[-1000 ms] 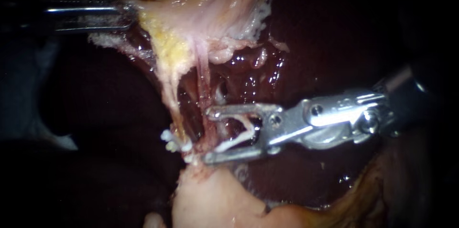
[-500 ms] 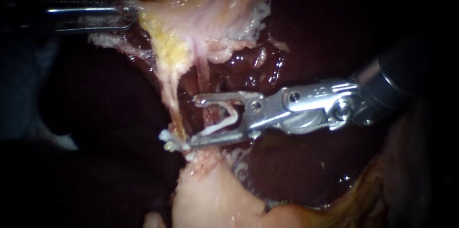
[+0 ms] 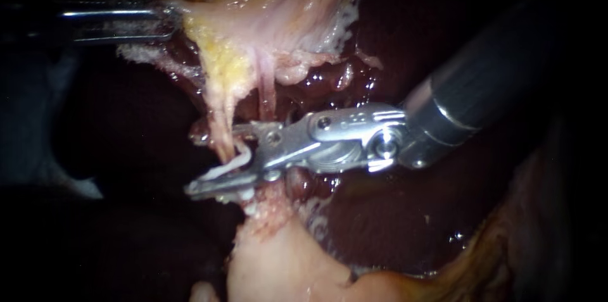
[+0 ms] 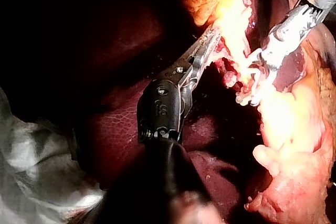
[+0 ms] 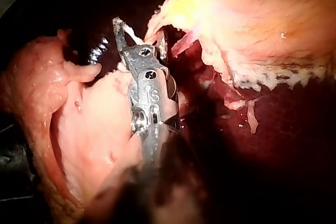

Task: Clipping third clip left tube

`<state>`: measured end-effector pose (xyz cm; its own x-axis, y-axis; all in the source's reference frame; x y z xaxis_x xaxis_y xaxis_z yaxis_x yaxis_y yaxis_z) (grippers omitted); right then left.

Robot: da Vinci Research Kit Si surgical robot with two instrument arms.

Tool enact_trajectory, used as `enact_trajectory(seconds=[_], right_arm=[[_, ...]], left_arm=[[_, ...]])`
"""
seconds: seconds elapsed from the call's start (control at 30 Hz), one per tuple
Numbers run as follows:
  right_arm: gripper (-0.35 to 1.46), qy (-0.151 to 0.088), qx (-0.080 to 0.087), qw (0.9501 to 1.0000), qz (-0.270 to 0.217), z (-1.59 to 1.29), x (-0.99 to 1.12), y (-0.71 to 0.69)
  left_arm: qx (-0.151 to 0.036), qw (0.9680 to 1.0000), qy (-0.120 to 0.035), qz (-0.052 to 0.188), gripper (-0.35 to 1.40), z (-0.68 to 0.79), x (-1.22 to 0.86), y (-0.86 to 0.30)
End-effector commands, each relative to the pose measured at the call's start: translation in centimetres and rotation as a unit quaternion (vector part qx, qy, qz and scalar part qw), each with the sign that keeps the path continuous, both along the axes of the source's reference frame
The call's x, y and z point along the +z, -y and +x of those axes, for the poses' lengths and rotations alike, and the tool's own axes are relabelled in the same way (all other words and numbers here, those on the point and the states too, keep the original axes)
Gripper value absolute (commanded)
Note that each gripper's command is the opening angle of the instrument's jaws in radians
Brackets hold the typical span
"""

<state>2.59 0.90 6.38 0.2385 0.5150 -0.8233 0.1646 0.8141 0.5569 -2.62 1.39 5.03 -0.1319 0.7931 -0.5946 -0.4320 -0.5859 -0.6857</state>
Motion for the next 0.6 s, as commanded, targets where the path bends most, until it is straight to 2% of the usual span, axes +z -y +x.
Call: enact_trajectory(seconds=[0.03,0.17,0.3,0.6], right_arm=[[0.46,0.000,0.001,1.0000,0.003,0.02,-0.02,0.00],[0.46,-0.008,0.010,0.9998,0.014,0.09,-0.10,0.00],[0.46,-0.021,0.021,0.9992,0.028,0.10,-0.24,-0.08],[0.45,-0.037,0.031,0.9978,0.044,0.04,-0.72,-0.27]], left_arm=[[0.000,1.0000,0.000,0.000,-0.35,0.00,0.00,0.00],[0.000,1.0000,0.000,0.000,-0.35,0.00,0.00,0.00],[0.000,1.0000,0.000,0.000,-0.35,-0.01,0.01,0.00],[0.000,1.0000,0.000,0.000,-0.35,0.00,0.01,-0.01]])
